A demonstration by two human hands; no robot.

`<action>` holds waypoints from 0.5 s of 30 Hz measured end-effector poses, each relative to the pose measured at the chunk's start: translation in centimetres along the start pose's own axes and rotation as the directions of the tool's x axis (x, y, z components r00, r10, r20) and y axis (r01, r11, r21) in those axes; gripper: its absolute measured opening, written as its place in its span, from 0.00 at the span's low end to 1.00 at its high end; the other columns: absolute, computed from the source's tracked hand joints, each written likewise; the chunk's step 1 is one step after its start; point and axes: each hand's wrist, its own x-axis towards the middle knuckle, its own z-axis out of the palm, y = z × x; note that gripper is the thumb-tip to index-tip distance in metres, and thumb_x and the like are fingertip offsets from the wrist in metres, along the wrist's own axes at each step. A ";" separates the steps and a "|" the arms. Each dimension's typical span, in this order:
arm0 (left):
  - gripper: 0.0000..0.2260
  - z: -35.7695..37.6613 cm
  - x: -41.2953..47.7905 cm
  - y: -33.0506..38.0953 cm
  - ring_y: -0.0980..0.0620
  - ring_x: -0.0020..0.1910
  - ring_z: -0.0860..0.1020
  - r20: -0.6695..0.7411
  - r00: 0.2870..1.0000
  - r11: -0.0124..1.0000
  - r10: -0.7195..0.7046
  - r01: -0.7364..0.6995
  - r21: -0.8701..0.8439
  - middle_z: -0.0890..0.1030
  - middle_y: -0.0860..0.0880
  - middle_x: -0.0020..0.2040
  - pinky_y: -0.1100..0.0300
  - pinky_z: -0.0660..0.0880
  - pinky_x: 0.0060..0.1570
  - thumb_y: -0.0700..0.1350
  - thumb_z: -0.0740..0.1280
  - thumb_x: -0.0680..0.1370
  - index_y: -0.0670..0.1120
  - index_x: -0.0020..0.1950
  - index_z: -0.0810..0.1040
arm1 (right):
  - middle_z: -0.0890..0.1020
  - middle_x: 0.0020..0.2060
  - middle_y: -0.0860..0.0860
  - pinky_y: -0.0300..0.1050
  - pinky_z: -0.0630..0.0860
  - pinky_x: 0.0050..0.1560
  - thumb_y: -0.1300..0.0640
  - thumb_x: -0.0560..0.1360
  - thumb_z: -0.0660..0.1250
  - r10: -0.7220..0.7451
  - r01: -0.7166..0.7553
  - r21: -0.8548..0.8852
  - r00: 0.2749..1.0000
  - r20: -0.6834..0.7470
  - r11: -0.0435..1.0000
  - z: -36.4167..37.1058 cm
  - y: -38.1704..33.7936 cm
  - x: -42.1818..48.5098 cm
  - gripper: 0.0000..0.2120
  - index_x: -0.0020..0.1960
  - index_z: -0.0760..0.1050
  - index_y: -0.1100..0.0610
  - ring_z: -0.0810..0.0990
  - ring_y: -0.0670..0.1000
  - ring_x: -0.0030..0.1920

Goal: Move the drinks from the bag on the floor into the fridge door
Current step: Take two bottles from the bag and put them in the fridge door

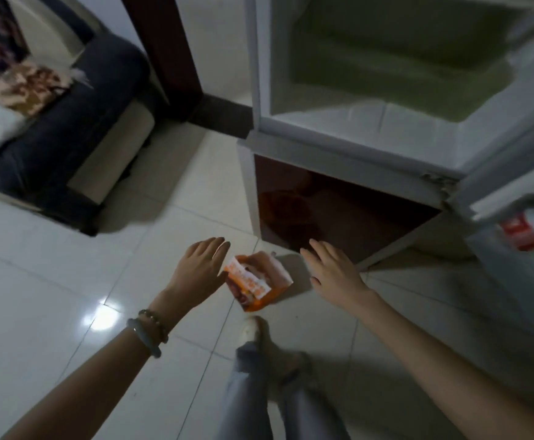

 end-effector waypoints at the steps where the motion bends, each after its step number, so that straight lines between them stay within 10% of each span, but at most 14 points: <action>1: 0.28 1.9 0.2 -0.8 0.39 0.56 0.78 0.026 1.000 1.000 0.004 -0.004 -0.006 0.79 0.38 0.57 0.45 0.75 0.54 0.47 0.77 0.65 0.37 0.61 0.75 | 0.65 0.70 0.60 0.53 0.65 0.65 0.58 0.73 0.65 -0.012 0.012 0.006 1.000 0.028 1.000 1.9 0.2 1.2 0.28 0.71 0.62 0.59 0.64 0.60 0.69; 9: 0.27 22.3 7.7 -5.0 0.41 0.57 0.78 0.108 0.991 0.996 0.084 -0.080 -0.046 0.79 0.40 0.58 0.47 0.73 0.57 0.47 0.77 0.65 0.41 0.61 0.76 | 0.82 0.51 0.58 0.47 0.80 0.44 0.60 0.53 0.80 -0.122 0.123 -0.047 0.992 0.019 0.991 20.7 4.0 11.5 0.36 0.60 0.75 0.61 0.82 0.58 0.50; 15: 0.24 38.4 17.0 -8.1 0.40 0.63 0.73 0.067 0.990 0.992 0.128 -0.126 -0.027 0.75 0.39 0.63 0.47 0.70 0.61 0.48 0.70 0.72 0.40 0.65 0.72 | 0.75 0.60 0.59 0.53 0.77 0.53 0.64 0.61 0.73 -0.285 0.289 -0.097 0.957 0.058 0.952 38.4 8.6 18.6 0.27 0.59 0.73 0.59 0.76 0.59 0.58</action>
